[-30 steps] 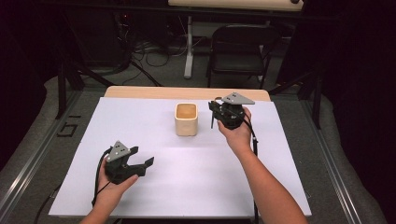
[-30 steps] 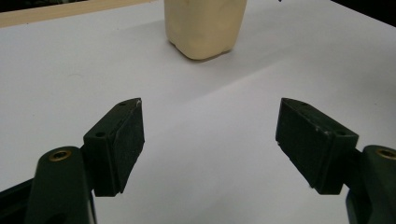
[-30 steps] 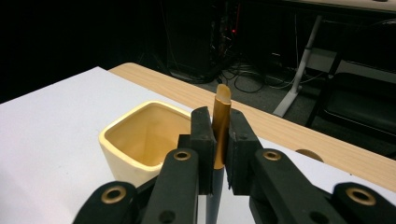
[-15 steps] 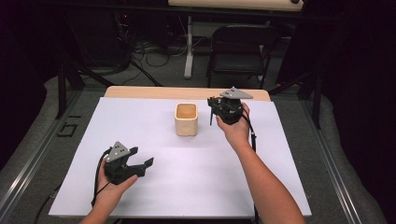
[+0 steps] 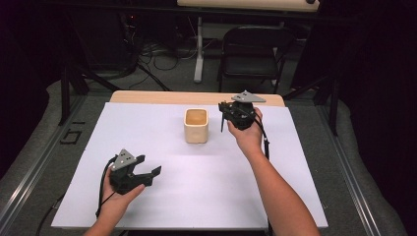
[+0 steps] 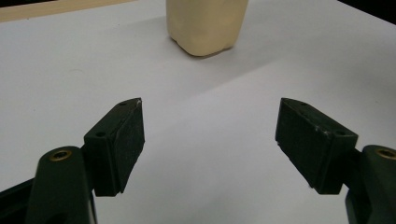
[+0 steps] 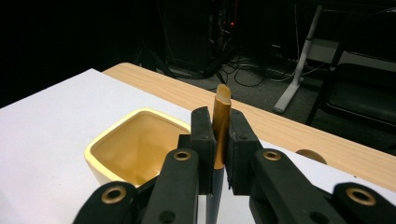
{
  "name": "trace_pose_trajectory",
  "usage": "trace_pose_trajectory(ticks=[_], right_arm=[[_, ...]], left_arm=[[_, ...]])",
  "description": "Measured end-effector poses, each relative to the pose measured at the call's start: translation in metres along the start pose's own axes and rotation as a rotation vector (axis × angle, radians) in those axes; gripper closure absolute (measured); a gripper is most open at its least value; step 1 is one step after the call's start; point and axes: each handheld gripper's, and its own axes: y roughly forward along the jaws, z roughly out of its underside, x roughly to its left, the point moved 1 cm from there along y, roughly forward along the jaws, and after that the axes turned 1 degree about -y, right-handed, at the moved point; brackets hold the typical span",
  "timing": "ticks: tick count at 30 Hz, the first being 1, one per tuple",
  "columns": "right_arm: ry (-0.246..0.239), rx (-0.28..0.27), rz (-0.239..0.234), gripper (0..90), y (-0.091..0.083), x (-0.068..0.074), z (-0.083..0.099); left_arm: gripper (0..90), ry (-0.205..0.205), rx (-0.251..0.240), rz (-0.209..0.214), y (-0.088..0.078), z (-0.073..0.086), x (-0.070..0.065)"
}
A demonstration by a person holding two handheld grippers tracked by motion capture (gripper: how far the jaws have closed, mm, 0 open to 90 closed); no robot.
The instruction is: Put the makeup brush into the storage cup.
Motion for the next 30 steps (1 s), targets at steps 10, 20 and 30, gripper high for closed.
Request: trace_pose_trajectory(ticks=[10, 20, 30], right_arm=[[0.001, -0.018, -0.013, 83.6, 0.002, 0.006, -0.009], [-0.026, -0.037, -0.022, 83.6, 0.001, 0.016, -0.029], [-0.035, -0.055, -0.039, 83.6, 0.001, 0.026, -0.044]], left_arm=[[24.3, 0.001, 0.002, 0.002, 0.001, 0.000, 0.000], [24.7, -0.001, 0.002, 0.002, 0.001, 0.000, 0.000], [25.0, 0.001, 0.011, 0.006, 0.001, 0.001, 0.000]])
